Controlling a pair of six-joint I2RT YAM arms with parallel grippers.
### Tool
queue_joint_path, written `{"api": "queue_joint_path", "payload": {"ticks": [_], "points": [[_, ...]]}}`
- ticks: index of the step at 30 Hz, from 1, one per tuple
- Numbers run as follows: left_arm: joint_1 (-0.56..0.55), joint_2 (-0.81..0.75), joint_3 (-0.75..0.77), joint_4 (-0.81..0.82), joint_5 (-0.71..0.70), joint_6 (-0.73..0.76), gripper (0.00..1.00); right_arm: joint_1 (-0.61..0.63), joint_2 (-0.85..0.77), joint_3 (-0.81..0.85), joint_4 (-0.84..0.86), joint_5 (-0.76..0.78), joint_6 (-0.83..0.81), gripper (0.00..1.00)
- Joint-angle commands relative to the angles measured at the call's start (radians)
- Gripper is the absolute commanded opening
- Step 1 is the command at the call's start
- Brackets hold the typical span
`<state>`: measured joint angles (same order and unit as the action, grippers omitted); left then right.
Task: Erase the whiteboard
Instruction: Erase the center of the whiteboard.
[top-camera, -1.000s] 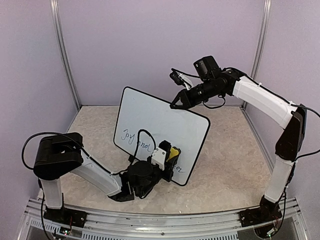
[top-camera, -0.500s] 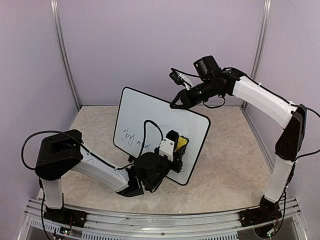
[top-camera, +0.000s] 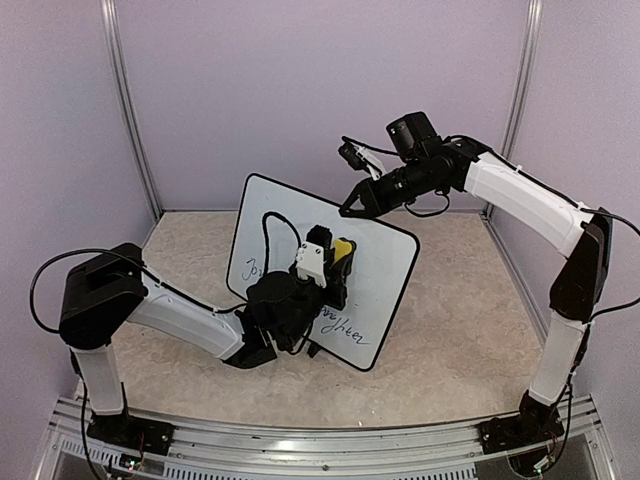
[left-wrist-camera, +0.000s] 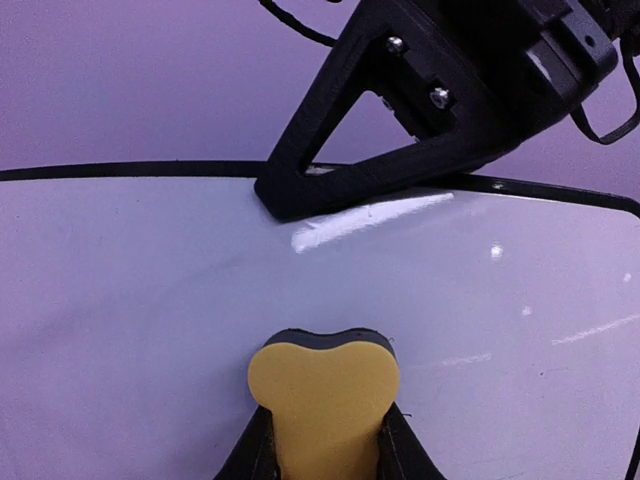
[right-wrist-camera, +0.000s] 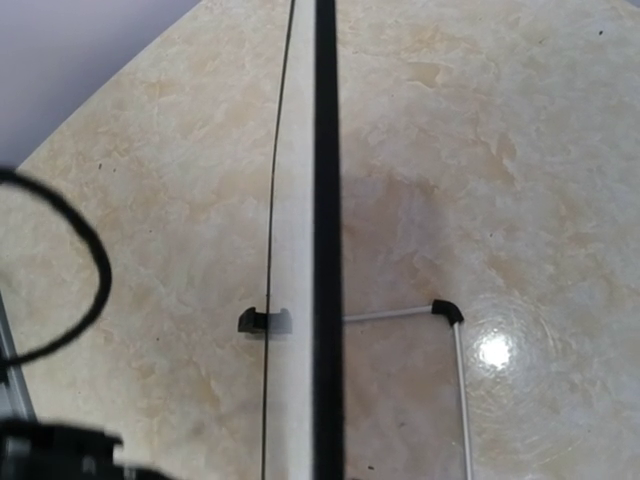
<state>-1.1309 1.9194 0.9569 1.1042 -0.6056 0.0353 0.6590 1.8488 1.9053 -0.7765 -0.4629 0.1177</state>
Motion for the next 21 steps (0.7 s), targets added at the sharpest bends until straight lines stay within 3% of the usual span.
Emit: {"api": "queue_joint_path", "payload": {"ticks": [1, 10, 21], "points": [[0.085, 0.005, -0.055, -0.1, -0.019, -0.011, 0.13, 0.082, 0.026, -0.003, -0.122, -0.108, 0.017, 0.0], [0.003, 0.045, -0.093, -0.046, 0.091, -0.012, 0.13, 0.08, 0.035, -0.005, -0.119, -0.109, 0.012, 0.0], [-0.102, 0.074, -0.126, -0.07, 0.041, -0.064, 0.12, 0.082, 0.023, -0.01, -0.121, -0.105, 0.015, 0.0]]}}
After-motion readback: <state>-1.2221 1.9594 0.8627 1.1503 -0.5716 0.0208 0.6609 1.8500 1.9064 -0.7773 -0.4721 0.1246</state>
